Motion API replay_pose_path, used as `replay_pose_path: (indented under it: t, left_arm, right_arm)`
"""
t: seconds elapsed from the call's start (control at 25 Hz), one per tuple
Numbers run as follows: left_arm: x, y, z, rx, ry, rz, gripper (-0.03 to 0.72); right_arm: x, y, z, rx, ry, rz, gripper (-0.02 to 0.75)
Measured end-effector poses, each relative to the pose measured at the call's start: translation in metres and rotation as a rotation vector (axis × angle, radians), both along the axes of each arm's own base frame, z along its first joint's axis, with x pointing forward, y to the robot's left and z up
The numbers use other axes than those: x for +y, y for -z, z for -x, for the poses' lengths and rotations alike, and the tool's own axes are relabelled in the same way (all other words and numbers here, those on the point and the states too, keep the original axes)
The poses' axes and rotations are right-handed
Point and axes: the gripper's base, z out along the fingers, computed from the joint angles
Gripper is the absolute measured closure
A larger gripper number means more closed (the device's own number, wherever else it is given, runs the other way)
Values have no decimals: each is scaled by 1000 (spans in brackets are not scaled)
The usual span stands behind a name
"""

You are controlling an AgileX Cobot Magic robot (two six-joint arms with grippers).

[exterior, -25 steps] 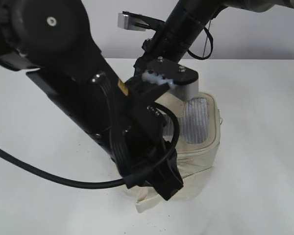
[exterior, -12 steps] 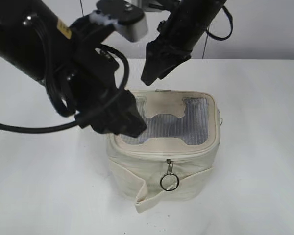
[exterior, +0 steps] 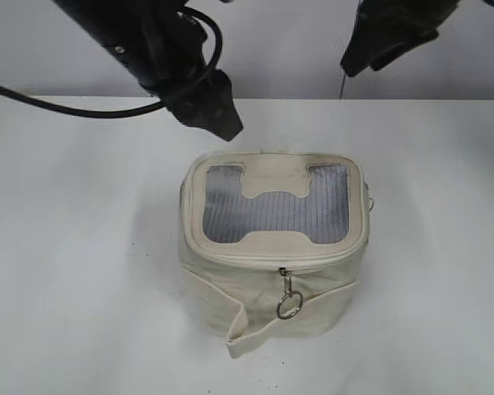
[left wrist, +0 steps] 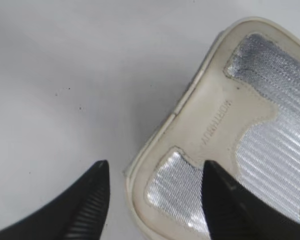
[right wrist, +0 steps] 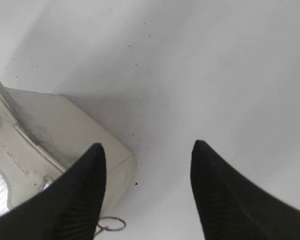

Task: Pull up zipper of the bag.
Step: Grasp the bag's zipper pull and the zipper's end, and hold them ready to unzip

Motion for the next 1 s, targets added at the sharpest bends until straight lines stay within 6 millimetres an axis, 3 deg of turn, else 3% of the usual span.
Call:
replay_pose_path:
  t: [0.24,0.36,0.76,1.0]
  left_arm:
    - [-29,6,-37,24,74,-36,157]
    - [-44,9,-49,60,132,-19,146]
    - [-77,37,-62,206,238,135,141]
    - [-90,60,-60,270,265,137,141]
  right_arm:
    - [-49,-8,18,27,105,6,309]
    - [-61,-3,32,66,130,13,309]
    - [-64,34,59,221,133,32,309]
    - [-64,38,61,237,136,21,310]
